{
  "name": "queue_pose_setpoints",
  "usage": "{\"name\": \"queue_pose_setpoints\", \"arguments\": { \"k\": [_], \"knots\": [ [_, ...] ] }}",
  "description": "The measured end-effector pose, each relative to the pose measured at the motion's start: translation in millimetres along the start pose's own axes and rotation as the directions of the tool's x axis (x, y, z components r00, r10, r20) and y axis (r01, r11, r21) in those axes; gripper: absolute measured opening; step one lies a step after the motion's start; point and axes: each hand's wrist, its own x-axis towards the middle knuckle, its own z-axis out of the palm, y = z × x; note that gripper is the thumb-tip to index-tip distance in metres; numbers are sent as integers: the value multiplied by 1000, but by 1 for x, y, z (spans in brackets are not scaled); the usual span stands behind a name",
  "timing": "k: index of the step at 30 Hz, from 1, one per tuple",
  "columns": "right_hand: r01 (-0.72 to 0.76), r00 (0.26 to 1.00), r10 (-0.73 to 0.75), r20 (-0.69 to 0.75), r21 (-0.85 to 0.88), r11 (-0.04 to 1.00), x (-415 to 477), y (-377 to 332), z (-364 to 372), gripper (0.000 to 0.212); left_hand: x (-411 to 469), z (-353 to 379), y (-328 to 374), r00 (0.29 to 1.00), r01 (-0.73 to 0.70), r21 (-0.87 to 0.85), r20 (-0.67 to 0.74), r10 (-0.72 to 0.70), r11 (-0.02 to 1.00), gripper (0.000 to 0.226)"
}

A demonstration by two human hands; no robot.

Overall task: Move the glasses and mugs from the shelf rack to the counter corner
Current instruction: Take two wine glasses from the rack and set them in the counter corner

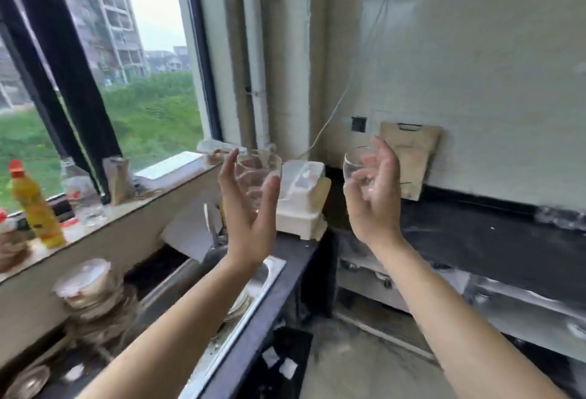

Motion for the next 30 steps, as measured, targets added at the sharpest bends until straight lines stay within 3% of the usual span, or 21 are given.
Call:
{"name": "queue_pose_setpoints", "arguments": {
  "k": [5,16,25,30],
  "knots": [
    [-83,995,74,-64,-150,985,20,74,-105,69,-30,128,-22,979,155,-119,150,-137,981,65],
    [-245,956,162,-242,-363,899,64,219,-254,69,-59,363,-90,878,258,-283,467,-102,924,61],
    [-390,844,86,-530,-495,777,124,281,-392,69,-74,577,-92,749,410,-433,662,-26,803,54],
    [-469,784,69,-617,-516,716,125,330,-471,71,-120,668,-99,652,471,-410,758,6,781,53]
  ]
}}
